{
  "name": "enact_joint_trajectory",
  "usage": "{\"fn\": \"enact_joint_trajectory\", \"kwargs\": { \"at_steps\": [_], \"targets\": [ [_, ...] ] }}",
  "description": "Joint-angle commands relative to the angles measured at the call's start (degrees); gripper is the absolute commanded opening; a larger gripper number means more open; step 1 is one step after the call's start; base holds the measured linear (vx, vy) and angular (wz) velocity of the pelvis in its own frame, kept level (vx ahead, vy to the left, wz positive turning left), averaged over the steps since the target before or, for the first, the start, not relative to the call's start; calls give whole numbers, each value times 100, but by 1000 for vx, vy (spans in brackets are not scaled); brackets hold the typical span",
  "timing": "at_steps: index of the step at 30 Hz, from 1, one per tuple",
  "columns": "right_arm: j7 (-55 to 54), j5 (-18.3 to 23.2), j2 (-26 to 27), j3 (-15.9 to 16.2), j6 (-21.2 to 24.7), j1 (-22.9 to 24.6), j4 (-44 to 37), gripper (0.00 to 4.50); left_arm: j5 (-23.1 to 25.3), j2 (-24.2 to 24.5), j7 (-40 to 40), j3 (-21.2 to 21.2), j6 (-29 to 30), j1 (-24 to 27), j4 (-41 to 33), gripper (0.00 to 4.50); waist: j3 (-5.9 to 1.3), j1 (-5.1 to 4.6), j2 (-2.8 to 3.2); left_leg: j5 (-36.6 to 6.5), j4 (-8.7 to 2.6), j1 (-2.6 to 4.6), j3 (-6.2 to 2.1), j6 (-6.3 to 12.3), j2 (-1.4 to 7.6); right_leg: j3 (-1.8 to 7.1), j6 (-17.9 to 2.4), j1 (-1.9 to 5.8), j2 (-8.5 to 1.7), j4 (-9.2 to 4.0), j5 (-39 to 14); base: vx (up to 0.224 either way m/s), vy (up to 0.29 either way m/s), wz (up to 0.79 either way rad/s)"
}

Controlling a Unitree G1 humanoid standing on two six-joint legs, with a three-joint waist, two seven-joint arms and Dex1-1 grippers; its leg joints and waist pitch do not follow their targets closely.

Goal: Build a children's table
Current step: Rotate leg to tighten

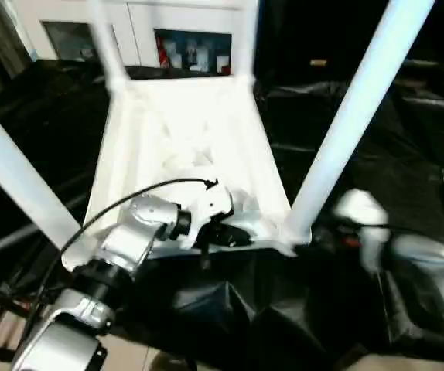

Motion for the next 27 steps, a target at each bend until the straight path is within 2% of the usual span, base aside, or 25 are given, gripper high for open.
{"fn": "enact_joint_trajectory", "kwargs": {
  "at_steps": [1,2,3,4,6,10,13,14,15,17,18,20,27],
  "targets": [
    [61,157,-213,-287,84,17,4,378,-124,25,-316,-116,-122,-82,-253,0,-440,-5,-76,-1458,-360,174,-196,310,402,251,-1212,245,-478,-444,-1554,0,0,0],
    [71,215,-326,-365,76,30,27,378,-118,54,-336,-128,-156,-87,-238,0,-464,-6,-120,-1338,-345,172,-184,356,398,245,-1233,257,-460,-425,-1433,0,0,0],
    [74,226,-354,-390,69,31,43,378,-117,63,-340,-133,-171,-90,-230,0,-469,10,-94,-1234,-332,169,-185,412,401,241,-1265,254,-466,-406,-1326,0,0,0],
    [79,231,-377,-423,60,29,65,378,-115,73,-348,-137,-186,-93,-218,0,-479,13,-108,-1191,-323,168,-179,438,402,238,-1279,255,-464,-400,-1268,0,0,0],
    [8,191,-393,-502,5,-10,163,378,-143,129,-468,-160,-189,-83,-247,0,-481,15,-95,-1132,-308,160,-175,495,396,221,-1332,245,-463,-392,-1226,0,0,0],
    [-338,44,-229,-486,-104,-105,250,378,-286,223,-774,-187,-254,7,-439,0,-528,43,-88,-966,-286,164,-174,523,409,211,-1394,249,-455,-345,-1010,0,0,0],
    [-540,-47,-124,-460,-163,-160,309,378,-320,279,-899,-209,-243,42,-509,0,-529,41,-72,-946,-278,168,-169,510,415,205,-1450,229,-443,-325,-914,0,0,0],
    [-971,-158,110,-426,-217,-302,453,378,-282,411,-1068,-270,-341,94,-565,0,-534,56,-52,-954,-281,168,-171,458,412,203,-1452,215,-449,-324,-996,0,0,0],
    [-971,-158,110,-426,-217,-302,453,378,-282,411,-1068,-270,-341,94,-565,0,-536,63,-45,-995,-277,179,-169,410,416,201,-1447,207,-446,-323,-1037,0,0,0],
    [-1365,-221,373,-428,-327,-454,628,378,-270,473,-1058,-243,-524,105,-512,0,-543,89,-57,-1230,-280,206,-163,266,418,211,-1396,202,-454,-336,-1233,0,0,0],
    [-1432,-231,425,-425,-339,-482,661,378,-274,497,-1080,-245,-538,107,-512,0,-542,96,-44,-1277,-283,219,-165,225,423,212,-1390,191,-462,-335,-1277,0,0,0],
    [-1546,-244,517,-422,-341,-533,718,378,-277,551,-1144,-259,-565,110,-522,0,-539,91,-57,-1393,-298,201,-172,98,410,212,-1320,197,-455,-325,-1399,0,0,0],
    [-1998,-342,993,-302,-373,-657,773,378,-233,689,-1149,-226,-615,155,-586,0,-535,73,-68,-1508,-304,189,-180,8,398,233,-1180,184,-481,-334,-1641,0,0,0]
  ]
}}
